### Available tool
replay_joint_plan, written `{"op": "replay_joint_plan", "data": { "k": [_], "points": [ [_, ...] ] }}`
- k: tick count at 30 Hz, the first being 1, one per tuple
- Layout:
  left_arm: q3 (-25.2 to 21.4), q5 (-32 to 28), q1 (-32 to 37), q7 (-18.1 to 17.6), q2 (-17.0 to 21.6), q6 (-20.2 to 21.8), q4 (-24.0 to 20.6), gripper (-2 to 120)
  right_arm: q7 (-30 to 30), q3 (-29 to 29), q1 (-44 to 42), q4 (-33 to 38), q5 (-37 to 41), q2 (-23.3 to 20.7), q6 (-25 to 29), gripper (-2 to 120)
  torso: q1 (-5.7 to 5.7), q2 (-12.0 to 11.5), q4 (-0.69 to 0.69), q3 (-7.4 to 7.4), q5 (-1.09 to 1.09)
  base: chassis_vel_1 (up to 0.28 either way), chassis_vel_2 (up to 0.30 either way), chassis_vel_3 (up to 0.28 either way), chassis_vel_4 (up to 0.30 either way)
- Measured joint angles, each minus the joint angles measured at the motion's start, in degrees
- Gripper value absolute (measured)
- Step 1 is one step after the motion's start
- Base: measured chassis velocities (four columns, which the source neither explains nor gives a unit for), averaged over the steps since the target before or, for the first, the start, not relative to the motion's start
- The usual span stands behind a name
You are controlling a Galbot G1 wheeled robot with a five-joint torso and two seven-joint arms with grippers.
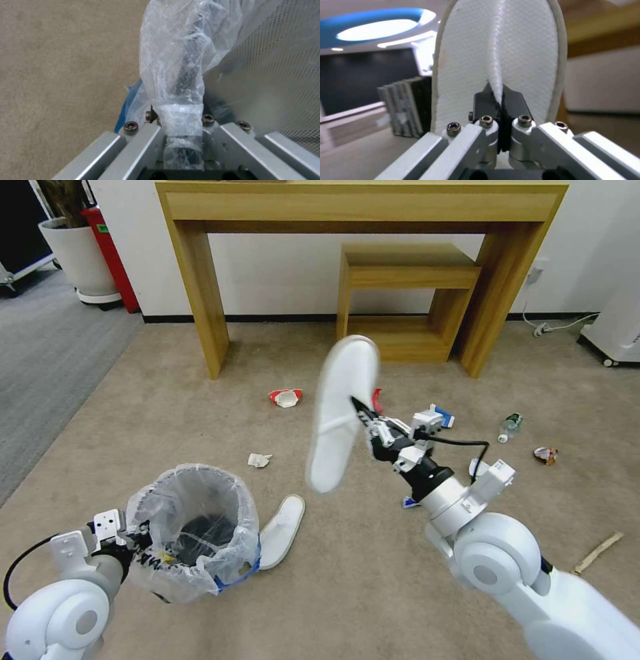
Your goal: Pick up the trash bin and place the garbage on the floor into it.
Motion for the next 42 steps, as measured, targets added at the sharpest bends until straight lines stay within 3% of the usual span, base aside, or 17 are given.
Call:
{"op": "replay_joint_plan", "data": {
  "k": [6, 11, 14, 18, 30, 33, 42],
  "points": [
    [0.4, 0.9, 0.8, 0.0, -0.8, 0.1, -1.8, 0, -7.1, -12.2, 12.5, -6.1, -2.0, 3.4, 7.3, 0, 0.0, 0.0, 0.01, 0.0, -0.01, 0.0, 0.0, 0.0, 0.0],
    [0.3, 0.9, 1.2, 0.1, -0.9, 0.1, -2.4, 0, -8.7, -15.2, 14.7, -8.4, -2.9, 5.0, 8.8, 0, 0.0, 0.0, 0.01, 0.0, -0.01, 0.0, 0.0, 0.0, 0.0],
    [-0.4, 0.9, 2.5, 0.1, -1.0, 0.1, -4.3, 0, -12.1, -22.4, 19.1, -15.2, -6.2, 8.8, 11.6, 0, 0.0, 0.0, 0.01, 0.0, -0.01, 0.0, 0.0, 0.0, 0.0],
    [-0.9, 0.9, 3.2, 0.1, -1.1, 0.1, -5.5, 0, -13.2, -27.0, 22.3, -19.9, -7.7, 12.2, 12.9, 0, 0.0, 0.0, 0.0, 0.0, -0.02, 0.0, 0.0, 0.0, 0.0],
    [-1.8, 0.6, 4.1, 0.1, -1.3, 0.1, -7.3, 0, -14.3, -34.5, 26.5, -29.4, -10.7, 20.2, 15.3, 0, 0.0, 0.0, 0.0, 0.0, -0.02, 0.0, 0.0, 0.0, 0.0],
    [-1.8, 0.6, 4.3, 0.1, -1.2, 0.1, -7.5, 0, -15.0, -36.3, 27.2, -34.2, -12.9, 24.3, 16.4, 0, 0.0, 0.0, 0.0, -0.01, -0.02, 0.0, 0.0, 0.0, 0.0],
    [-1.8, 0.6, 4.7, 0.1, -1.1, 0.2, -8.0, 0, -16.3, -37.9, 27.7, -40.6, -16.4, 28.4, 18.4, 0, 0.0, 0.0, 0.0, 0.0, -0.02, 0.0, 0.0, 0.0, 0.0]
  ]
}}
